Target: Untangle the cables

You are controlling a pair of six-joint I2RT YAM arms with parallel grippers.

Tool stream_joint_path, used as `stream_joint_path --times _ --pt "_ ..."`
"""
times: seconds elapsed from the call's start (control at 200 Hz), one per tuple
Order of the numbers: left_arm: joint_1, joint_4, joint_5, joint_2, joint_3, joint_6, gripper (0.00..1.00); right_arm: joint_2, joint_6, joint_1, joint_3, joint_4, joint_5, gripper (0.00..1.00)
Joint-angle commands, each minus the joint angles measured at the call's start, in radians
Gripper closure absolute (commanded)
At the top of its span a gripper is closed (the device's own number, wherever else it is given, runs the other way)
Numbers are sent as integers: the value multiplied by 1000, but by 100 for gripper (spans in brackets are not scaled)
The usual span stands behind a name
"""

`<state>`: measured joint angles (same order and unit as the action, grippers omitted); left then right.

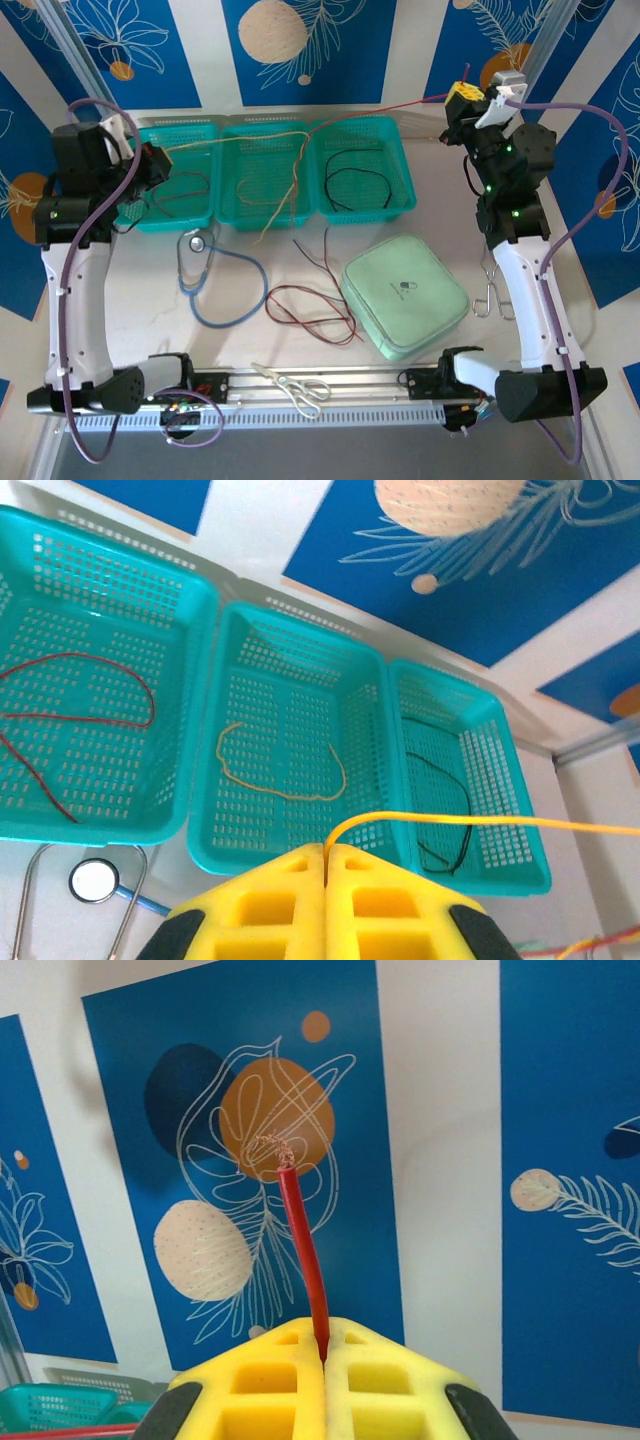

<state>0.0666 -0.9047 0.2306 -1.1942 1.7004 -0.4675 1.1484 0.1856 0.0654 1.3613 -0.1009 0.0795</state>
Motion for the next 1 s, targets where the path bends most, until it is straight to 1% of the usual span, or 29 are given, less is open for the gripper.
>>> stream_joint_path --times 0.0,0.18,0.285,0.635,0.845,0.995 --pt "55 61 29 33 -45 -45 100 -6 15 -22 20 -6 45 100" --pt "127 118 92 45 -90 -102 100 -4 12 -42 35 6 54 100" --pt "142 151 84 69 -140 -121 100 -7 3 -53 31 8 61 100" --pt "245 224 103 187 -348 -174 100 -2 -23 -89 39 -4 97 100" --pt "301 278 151 197 -436 -211 100 4 -41 -113 41 -20 112 100" --pt "326 282 142 205 -481 -202 100 8 -43 -137 59 -20 115 100"
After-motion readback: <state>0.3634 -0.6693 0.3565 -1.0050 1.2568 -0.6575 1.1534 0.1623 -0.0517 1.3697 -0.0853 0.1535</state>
